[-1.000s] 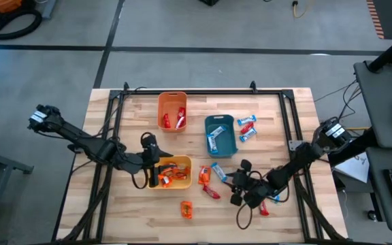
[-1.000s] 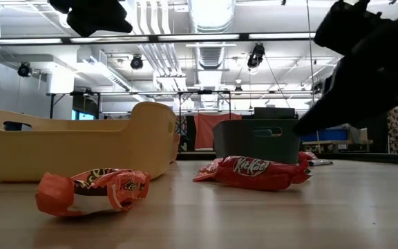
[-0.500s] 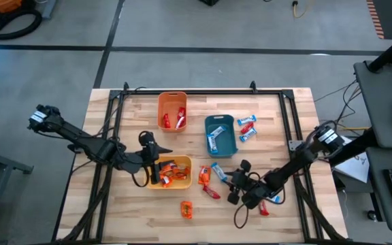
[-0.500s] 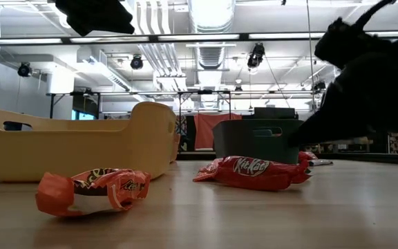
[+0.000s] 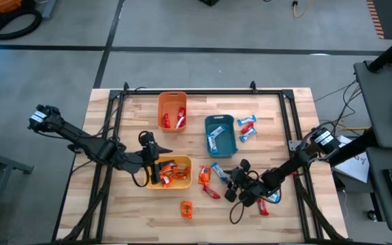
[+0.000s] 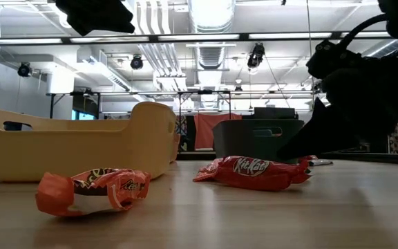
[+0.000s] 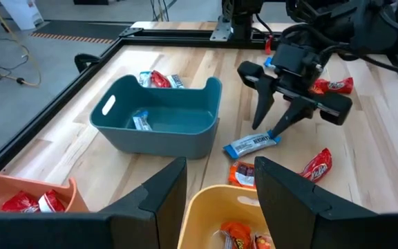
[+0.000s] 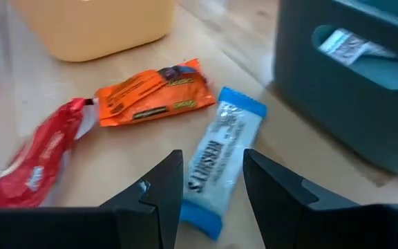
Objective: Organize candy in baskets
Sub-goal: Put the white chocolate into the blue bin
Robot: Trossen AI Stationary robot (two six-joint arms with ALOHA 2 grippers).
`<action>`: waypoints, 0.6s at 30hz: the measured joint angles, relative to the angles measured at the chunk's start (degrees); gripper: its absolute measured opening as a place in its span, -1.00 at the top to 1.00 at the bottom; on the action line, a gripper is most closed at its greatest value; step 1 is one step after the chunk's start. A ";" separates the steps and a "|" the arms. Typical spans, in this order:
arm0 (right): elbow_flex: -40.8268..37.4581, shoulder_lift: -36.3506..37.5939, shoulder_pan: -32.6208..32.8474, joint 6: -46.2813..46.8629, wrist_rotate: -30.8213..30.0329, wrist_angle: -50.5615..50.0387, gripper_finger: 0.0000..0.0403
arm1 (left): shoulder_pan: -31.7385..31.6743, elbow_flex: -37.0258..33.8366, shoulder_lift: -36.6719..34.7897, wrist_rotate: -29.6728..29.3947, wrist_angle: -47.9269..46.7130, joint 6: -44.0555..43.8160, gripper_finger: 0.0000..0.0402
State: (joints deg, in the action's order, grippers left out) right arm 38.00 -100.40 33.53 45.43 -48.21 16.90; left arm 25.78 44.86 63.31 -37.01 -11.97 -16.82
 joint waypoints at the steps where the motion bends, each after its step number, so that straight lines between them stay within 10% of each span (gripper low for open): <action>1: 0.00 0.00 -0.19 0.03 1.22 0.18 0.28 | 0.00 0.00 0.00 0.00 -0.02 0.00 0.23; 18: 2.23 0.22 -0.56 -2.03 6.50 -1.90 0.20 | 0.00 0.00 0.02 -0.04 -0.02 0.00 0.23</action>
State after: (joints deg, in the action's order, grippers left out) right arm 40.23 -100.18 32.97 43.40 -41.71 15.00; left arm 25.78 44.86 63.33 -37.06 -11.99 -16.82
